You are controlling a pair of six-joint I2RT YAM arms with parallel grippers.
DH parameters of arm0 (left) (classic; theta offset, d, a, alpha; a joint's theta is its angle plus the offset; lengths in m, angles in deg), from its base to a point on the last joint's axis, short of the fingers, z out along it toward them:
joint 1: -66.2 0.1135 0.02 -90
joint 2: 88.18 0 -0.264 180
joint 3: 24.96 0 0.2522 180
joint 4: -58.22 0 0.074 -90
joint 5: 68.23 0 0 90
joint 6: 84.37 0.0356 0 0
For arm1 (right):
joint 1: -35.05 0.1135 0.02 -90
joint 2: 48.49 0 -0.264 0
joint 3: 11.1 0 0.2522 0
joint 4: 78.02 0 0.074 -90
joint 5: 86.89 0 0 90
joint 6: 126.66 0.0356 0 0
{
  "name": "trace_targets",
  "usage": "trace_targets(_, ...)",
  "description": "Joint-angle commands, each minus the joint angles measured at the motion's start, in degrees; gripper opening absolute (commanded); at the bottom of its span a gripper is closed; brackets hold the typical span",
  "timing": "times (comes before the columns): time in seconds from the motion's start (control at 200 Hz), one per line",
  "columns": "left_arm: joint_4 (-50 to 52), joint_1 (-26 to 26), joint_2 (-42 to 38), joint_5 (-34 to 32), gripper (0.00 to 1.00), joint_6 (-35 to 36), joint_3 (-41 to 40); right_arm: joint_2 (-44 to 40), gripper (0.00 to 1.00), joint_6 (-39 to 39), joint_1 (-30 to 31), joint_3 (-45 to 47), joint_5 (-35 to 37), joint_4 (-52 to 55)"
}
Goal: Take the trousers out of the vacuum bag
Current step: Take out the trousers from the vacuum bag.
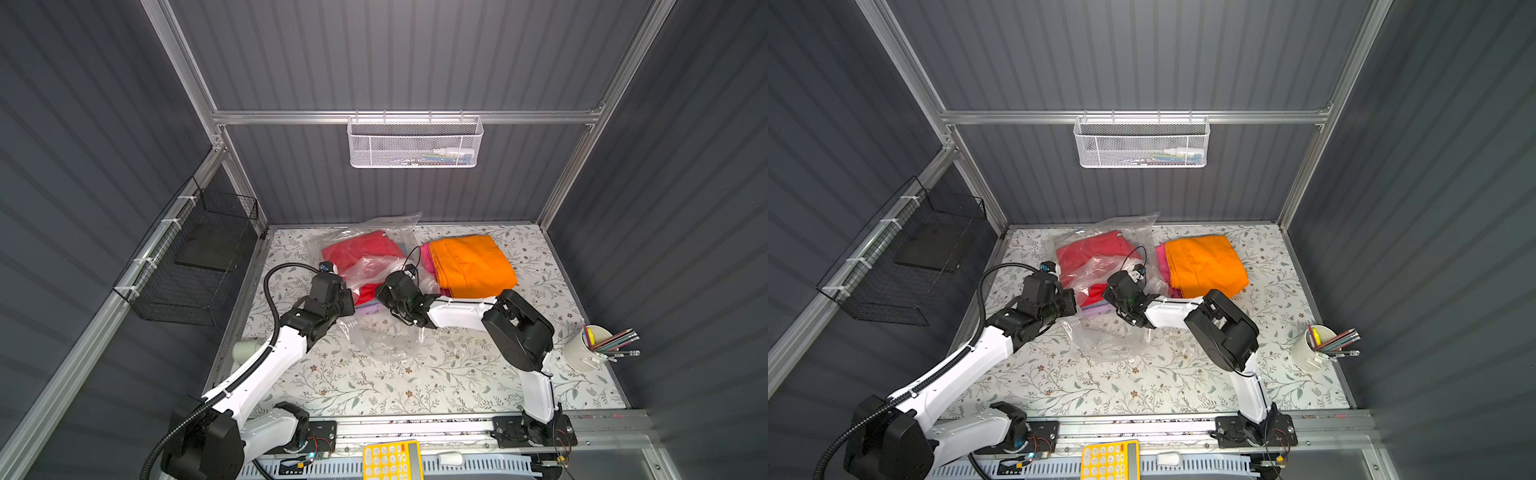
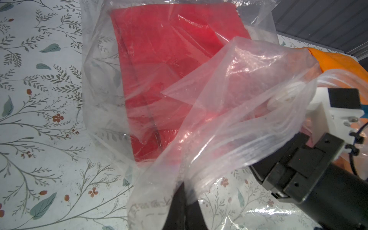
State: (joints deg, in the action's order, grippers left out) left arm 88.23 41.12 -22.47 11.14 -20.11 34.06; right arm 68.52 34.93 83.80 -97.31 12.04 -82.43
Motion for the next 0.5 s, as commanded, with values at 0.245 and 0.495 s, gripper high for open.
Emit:
trace_targets(0.245, -0.9, 0.4, 0.4, -0.9, 0.0, -0.3, -0.9, -11.2, 0.0, -3.8, -1.8, 3.3, -0.3, -0.7)
trace_targets(0.495, -0.9, 0.4, 0.6, -0.8, 0.0, 0.0, -0.4, -13.3, 0.01, -1.1, 0.8, 11.8, 1.5, -2.3)
